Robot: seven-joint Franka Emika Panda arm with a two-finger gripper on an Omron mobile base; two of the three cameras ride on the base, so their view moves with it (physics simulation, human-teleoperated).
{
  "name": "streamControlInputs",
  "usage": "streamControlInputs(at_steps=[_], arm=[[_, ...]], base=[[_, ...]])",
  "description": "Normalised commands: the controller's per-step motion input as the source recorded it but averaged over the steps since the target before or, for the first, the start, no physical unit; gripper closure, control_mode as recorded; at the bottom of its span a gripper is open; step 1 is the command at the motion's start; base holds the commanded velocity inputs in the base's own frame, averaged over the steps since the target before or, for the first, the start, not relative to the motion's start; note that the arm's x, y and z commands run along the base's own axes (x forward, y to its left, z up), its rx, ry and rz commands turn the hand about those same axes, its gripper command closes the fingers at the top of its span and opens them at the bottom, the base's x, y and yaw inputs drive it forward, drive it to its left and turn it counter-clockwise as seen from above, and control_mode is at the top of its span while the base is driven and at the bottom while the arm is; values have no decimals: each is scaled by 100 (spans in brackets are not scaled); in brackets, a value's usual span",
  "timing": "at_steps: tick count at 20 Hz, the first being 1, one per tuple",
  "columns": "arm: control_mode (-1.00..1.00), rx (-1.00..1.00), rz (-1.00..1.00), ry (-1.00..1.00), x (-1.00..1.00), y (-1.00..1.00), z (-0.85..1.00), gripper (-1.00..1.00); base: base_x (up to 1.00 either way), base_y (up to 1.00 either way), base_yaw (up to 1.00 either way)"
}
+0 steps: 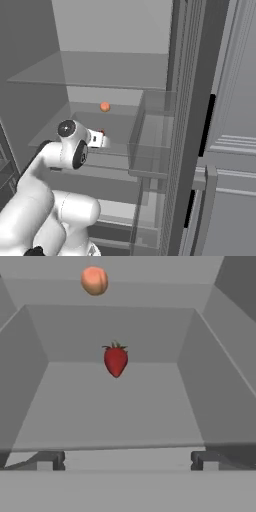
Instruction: Take the strawberry from the fridge and place it on top of the pancake, located on the dining counter.
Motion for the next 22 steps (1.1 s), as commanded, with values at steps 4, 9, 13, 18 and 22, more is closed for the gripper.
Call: streamControlInputs(at_steps=[4, 9, 13, 18, 22], arm=[[-100, 0, 0, 12, 99, 0, 0, -100], [-100, 0, 0, 15, 72, 0, -3, -100], [-100, 0, -1, 7, 41, 2, 0, -100], [-100, 0, 0, 0, 24, 0, -13, -100], [-100, 0, 0, 0, 19, 3, -33, -100]], base=[[0, 0, 0], [0, 0, 0], [0, 0, 0], [0, 0, 0], [0, 0, 0]])
